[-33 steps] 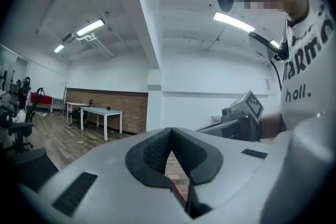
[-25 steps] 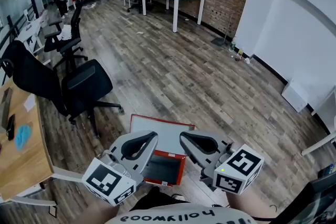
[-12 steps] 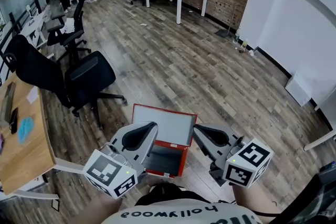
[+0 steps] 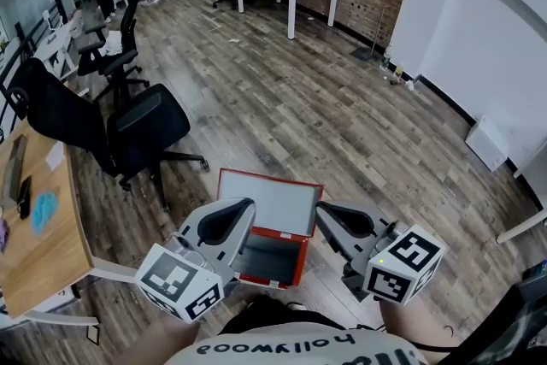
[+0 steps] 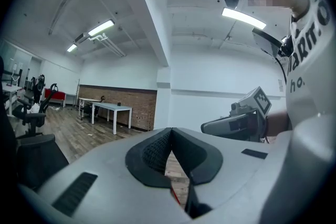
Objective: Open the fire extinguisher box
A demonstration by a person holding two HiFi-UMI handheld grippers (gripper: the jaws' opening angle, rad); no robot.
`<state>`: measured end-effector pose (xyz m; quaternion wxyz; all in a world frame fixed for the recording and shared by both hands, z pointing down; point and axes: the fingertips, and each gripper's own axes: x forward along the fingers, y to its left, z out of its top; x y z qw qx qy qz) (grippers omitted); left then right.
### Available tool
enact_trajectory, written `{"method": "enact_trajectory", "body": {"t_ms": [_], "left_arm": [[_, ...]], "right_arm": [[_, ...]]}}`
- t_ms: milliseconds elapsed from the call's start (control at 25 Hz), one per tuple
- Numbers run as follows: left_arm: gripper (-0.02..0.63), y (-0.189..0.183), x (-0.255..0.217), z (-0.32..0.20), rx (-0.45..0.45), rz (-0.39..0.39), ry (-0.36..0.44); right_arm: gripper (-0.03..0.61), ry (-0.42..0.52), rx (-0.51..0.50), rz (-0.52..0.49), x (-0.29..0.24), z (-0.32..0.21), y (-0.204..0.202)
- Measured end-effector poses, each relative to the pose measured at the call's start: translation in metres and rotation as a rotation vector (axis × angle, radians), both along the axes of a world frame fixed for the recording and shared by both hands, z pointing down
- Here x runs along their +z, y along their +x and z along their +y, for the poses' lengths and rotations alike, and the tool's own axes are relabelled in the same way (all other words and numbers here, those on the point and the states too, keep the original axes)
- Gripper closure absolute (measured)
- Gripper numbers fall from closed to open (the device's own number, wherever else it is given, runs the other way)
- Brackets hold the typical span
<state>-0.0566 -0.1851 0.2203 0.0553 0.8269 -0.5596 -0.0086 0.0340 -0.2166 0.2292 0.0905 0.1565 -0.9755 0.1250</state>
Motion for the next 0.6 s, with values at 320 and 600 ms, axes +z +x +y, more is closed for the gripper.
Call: {"method": "enact_trajectory", "body": {"t_ms": [320,600], "left_arm": [[0.607,-0.006,0.002,0.002,-0.003,0.000,-0.006],[0.607,-0.010,0.003,0.004,-0.006,0.013,-0.013]], "right_arm": [[0.569,0.005,0.003,0.005,0.001,0.002,-0.006],[0.569,0.010,0.003,0.025,0.003,0.003,-0.010]]}}
